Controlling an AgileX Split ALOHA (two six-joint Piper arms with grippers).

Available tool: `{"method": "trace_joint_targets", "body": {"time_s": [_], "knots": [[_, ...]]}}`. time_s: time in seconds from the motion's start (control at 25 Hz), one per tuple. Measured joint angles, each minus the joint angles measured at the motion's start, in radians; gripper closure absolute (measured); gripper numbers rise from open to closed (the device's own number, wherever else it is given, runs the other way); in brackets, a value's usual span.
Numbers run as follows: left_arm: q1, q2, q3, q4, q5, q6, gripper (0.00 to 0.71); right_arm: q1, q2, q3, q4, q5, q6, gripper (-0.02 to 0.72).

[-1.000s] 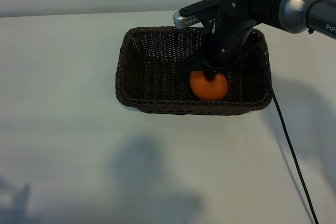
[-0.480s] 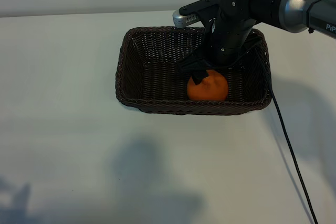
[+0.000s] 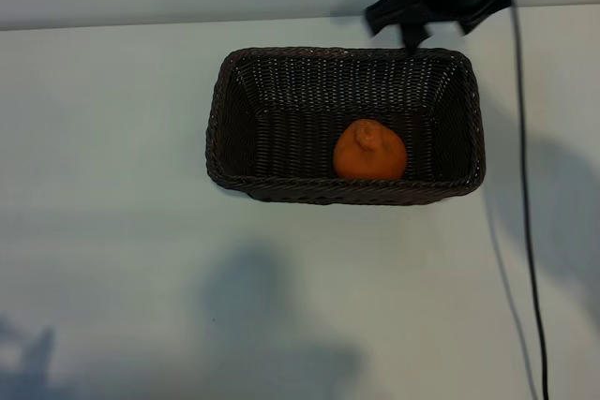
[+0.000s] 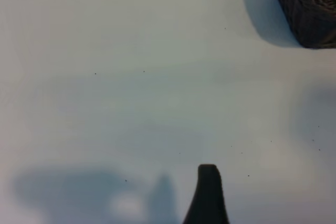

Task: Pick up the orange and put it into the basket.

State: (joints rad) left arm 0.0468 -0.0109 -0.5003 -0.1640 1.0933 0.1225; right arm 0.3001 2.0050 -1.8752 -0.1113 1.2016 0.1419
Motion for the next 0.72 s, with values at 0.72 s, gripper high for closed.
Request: {"method": "trace_joint_targets", "body": {"time_s": [0.72], "knots": [[0.0,0.0,0.0,0.0,0.0,0.0,0.118,-0.313,0.006,-0.048,0.054,0.019,-0.028,0.119]]}}
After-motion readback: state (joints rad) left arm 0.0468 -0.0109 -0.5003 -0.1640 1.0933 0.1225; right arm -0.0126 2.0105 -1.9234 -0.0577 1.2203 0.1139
